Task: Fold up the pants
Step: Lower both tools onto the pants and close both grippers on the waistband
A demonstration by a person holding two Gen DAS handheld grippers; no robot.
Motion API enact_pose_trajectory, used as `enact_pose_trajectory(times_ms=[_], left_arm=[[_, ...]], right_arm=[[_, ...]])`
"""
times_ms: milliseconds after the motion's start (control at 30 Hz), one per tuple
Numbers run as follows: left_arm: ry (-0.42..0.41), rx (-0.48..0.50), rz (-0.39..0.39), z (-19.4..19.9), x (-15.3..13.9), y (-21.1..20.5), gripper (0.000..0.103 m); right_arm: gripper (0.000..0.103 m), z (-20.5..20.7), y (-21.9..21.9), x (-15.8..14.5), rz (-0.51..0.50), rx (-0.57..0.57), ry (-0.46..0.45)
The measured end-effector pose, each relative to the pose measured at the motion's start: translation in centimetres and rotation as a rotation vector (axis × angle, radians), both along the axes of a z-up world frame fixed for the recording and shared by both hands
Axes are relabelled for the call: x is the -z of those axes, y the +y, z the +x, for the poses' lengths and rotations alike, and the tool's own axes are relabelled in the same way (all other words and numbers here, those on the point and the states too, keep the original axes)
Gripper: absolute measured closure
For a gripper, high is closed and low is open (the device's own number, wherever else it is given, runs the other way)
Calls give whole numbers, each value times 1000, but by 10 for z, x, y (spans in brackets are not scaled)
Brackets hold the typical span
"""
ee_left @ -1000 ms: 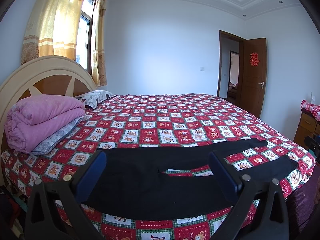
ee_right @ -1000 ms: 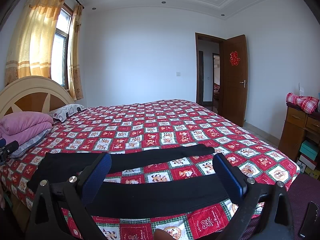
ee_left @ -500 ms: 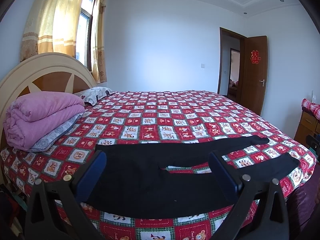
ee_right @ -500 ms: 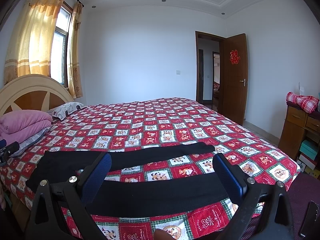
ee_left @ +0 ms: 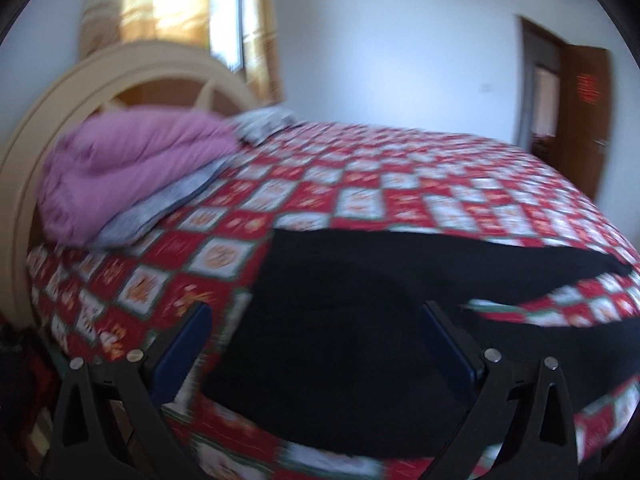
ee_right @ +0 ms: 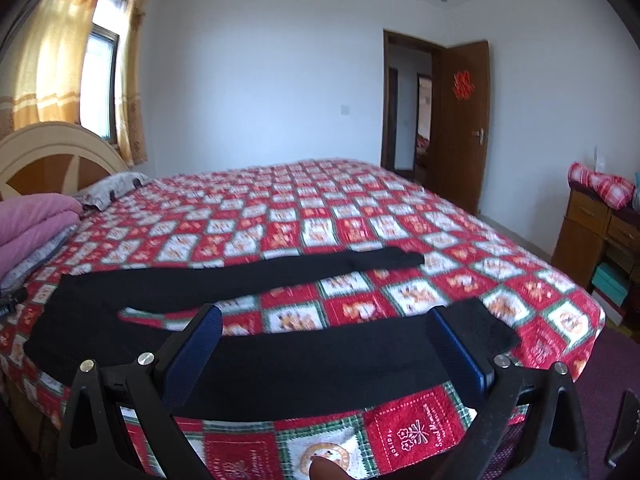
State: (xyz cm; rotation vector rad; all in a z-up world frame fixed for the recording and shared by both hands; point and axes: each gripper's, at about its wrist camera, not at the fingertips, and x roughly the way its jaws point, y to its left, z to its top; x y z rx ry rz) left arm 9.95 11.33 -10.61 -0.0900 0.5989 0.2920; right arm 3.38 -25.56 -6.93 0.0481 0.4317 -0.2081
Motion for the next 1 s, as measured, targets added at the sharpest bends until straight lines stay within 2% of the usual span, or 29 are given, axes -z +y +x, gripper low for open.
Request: enact_pose_trajectory(times_ms=[133, 267, 367, 500, 600, 667, 700, 733, 767, 867, 900, 967, 1000], left_arm=[[50, -74, -80, 34, 19, 51, 0], [83, -39, -69, 78, 26, 65, 0], [123, 9, -33, 120, 30, 71, 12], [189, 51, -44, 171, 43, 80, 25], [239, 77, -57, 195, 56, 82, 37], [268, 109, -84, 204, 64, 81, 47], [294, 123, -96, 208, 70, 80, 57], [318, 119, -95, 211, 75, 80, 60], [305, 118, -113, 210, 78, 84, 61], [262, 124, -189, 209, 78, 95, 73], [255, 129, -209, 209, 78, 97, 75], [242, 139, -214, 208, 79, 97, 77], [237, 143, -209, 209, 80, 97, 78]], right_arm=[[1, 17, -8, 27, 0, 13, 52], [1, 33, -18, 44, 7, 5, 83], [1, 47, -28, 53, 9, 2, 111], [1, 63, -39, 59, 6, 0, 147], [1, 73, -48, 61, -17, -3, 160], [1, 80, -57, 60, -28, 5, 167], [1, 83, -61, 59, -29, 6, 168], [1, 88, -66, 58, -25, 4, 170], [1, 92, -72, 57, -16, 2, 172], [2, 107, -92, 50, 14, -2, 163], [4, 114, -99, 47, 10, 3, 161], [23, 126, -113, 43, 10, 7, 165], [27, 134, -121, 41, 22, 3, 176]])
